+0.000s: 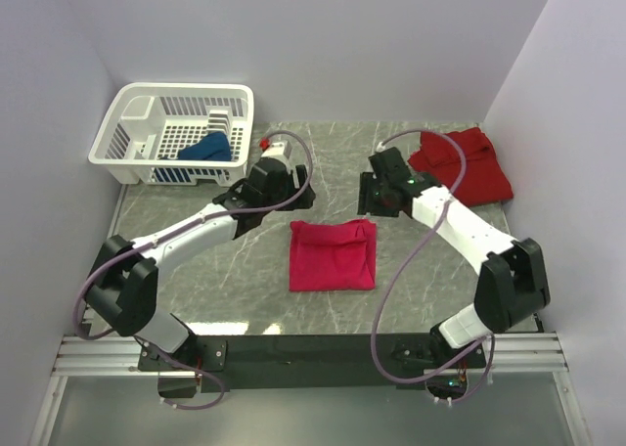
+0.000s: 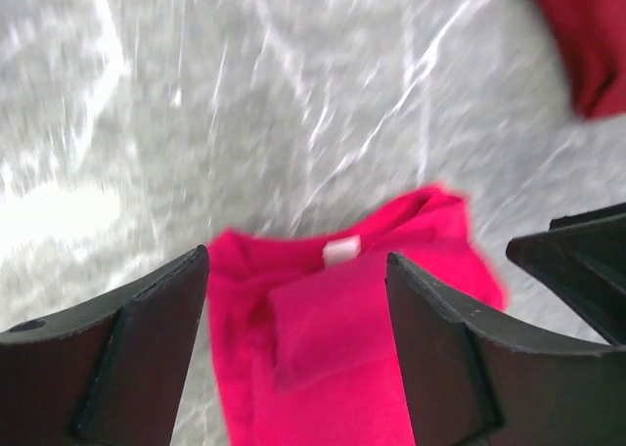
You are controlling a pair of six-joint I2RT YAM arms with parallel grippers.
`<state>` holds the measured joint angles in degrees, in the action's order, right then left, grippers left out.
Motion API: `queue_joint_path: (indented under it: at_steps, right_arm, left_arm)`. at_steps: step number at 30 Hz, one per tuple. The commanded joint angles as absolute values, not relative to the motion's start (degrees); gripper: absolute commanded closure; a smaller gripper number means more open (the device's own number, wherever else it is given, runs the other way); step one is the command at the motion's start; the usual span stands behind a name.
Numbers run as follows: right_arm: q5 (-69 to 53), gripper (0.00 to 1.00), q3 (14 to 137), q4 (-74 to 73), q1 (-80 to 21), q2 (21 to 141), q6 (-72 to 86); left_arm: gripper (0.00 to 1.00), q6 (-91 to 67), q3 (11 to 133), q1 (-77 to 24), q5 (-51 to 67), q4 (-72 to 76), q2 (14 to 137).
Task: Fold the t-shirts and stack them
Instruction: Fold the tshirt
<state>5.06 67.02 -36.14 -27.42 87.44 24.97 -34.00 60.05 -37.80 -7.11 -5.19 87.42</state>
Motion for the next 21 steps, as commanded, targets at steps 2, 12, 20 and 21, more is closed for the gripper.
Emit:
queue_joint_path:
  at_steps: [2, 12, 20, 21]
  right_arm:
    - [1.94, 0.38, 66.28, -31.91, -24.0, 79.38, 23.99]
    - [-11.42, 0.45, 52.65, -26.45, -27.33, 68.56, 24.61]
    - [-14.77, 0.49, 51.41, -23.47, -35.41, 73.63, 26.89]
    - [-14.59, 0.49, 51.76, -23.29, -35.51, 74.7, 26.89]
  left_arm:
    - [0.22, -32.43, 61.97, -37.88, -8.27, -4.49, 83.41]
    - [0.32, -34.19, 48.7, -41.92, 7.2, -0.44, 74.54]
    - [0.36, -37.7, 41.41, -49.39, 11.86, 10.8, 74.88]
    - [0.37, -38.84, 40.87, -50.0, 11.87, 12.03, 75.4]
